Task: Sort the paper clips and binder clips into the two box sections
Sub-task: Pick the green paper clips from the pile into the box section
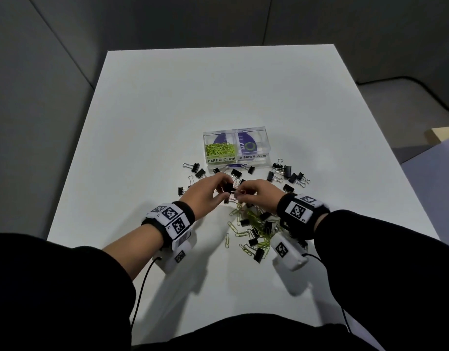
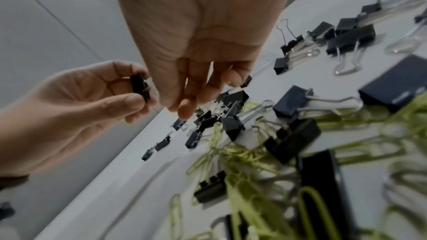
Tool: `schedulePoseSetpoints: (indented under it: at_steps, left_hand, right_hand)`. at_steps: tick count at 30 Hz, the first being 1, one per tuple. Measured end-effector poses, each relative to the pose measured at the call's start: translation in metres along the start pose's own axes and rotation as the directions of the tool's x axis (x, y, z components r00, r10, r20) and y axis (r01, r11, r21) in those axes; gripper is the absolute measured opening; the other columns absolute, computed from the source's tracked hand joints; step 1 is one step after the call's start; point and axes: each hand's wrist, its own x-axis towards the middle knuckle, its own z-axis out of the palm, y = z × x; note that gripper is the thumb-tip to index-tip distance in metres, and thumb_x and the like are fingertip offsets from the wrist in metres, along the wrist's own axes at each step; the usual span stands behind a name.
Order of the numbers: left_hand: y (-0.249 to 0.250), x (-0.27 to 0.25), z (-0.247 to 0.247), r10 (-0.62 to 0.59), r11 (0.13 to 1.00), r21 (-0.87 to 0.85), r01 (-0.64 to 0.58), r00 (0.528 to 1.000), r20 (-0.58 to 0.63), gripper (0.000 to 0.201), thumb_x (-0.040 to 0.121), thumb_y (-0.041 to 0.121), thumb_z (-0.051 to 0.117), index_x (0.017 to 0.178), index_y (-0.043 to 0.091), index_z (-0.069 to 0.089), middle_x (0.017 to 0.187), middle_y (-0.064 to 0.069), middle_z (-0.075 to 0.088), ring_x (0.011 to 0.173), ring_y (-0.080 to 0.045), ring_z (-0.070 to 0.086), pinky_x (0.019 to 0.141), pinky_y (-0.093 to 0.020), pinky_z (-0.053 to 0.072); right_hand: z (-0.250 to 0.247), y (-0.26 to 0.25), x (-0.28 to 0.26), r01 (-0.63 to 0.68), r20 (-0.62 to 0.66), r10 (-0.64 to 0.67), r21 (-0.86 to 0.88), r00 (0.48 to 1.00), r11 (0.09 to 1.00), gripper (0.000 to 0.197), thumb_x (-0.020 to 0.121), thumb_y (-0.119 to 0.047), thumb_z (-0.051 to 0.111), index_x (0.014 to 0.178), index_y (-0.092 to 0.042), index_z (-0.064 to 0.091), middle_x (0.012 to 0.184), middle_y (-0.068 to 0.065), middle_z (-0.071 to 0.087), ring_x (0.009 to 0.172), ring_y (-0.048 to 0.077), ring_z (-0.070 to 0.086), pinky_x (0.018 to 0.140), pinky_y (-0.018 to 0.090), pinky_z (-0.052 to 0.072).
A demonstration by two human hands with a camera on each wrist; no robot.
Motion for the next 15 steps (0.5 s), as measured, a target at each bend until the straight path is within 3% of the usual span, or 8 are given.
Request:
schedulePoseSetpoints:
  at_steps: [3, 5, 7, 11, 15]
  left_hand:
    - [-0.013, -0.001, -0.005, -0.083, 0.994, 0.068, 0.084, 0.996, -0.017, 0.029, 0.092, 0.023, 0.055, 0.12, 0.017, 0.052, 0.099, 0.002, 0.063, 0.083, -0.011, 0.053, 0.077, -0.028, 0.046]
    - [-0.023, -0.001, -0.011, -0.138, 0.982, 0.133, 0.137, 0.99, 0.003, 0.028, 0.092, 0.024, 0.053, 0.119, 0.018, 0.053, 0.095, 0.004, 0.059, 0.084, -0.014, 0.054, 0.077, -0.028, 0.046]
    - [-0.034, -0.002, -0.016, -0.171, 0.956, 0.248, 0.157, 0.985, 0.037, 0.03, 0.091, 0.027, 0.054, 0.119, 0.017, 0.055, 0.102, 0.001, 0.06, 0.09, -0.016, 0.054, 0.078, -0.026, 0.042]
    - [-0.045, 0.001, -0.015, -0.063, 0.896, 0.442, 0.046, 0.998, 0.025, 0.038, 0.087, 0.032, 0.057, 0.123, 0.018, 0.057, 0.125, -0.005, 0.055, 0.109, -0.023, 0.053, 0.09, -0.034, 0.042]
    - [-0.02, 0.016, 0.001, 0.036, 0.879, 0.468, -0.095, 0.99, 0.134, 0.043, 0.093, 0.031, 0.049, 0.135, 0.023, 0.045, 0.135, -0.002, 0.047, 0.117, -0.019, 0.049, 0.095, -0.029, 0.043]
  right_hand:
    - [-0.005, 0.004, -0.002, -0.029, 0.007, 0.032, -0.266, 0.999, 0.963, 0.017, 0.091, -0.018, 0.056, 0.103, -0.013, 0.065, 0.107, 0.005, 0.067, 0.095, 0.018, 0.06, 0.083, 0.03, 0.046]
    - [-0.009, 0.01, -0.004, -0.059, -0.044, 0.045, -0.414, 0.998, 0.908, 0.021, 0.093, -0.018, 0.051, 0.111, -0.014, 0.062, 0.114, 0.004, 0.062, 0.104, 0.021, 0.058, 0.084, 0.03, 0.046]
    - [-0.014, 0.018, -0.006, -0.115, -0.115, 0.068, -0.469, 0.991, 0.876, 0.025, 0.094, -0.021, 0.047, 0.117, -0.014, 0.057, 0.118, 0.006, 0.058, 0.107, 0.023, 0.056, 0.087, 0.033, 0.046]
    - [-0.014, 0.026, -0.007, -0.114, -0.101, 0.071, -0.532, 0.992, 0.839, 0.034, 0.095, -0.027, 0.045, 0.126, -0.016, 0.048, 0.125, 0.006, 0.052, 0.111, 0.024, 0.054, 0.086, 0.037, 0.048]
    - [-0.005, 0.025, -0.001, -0.031, -0.119, -0.052, -0.603, 0.992, 0.797, 0.044, 0.095, -0.022, 0.046, 0.138, -0.02, 0.037, 0.137, 0.006, 0.042, 0.115, 0.026, 0.052, 0.083, 0.039, 0.053]
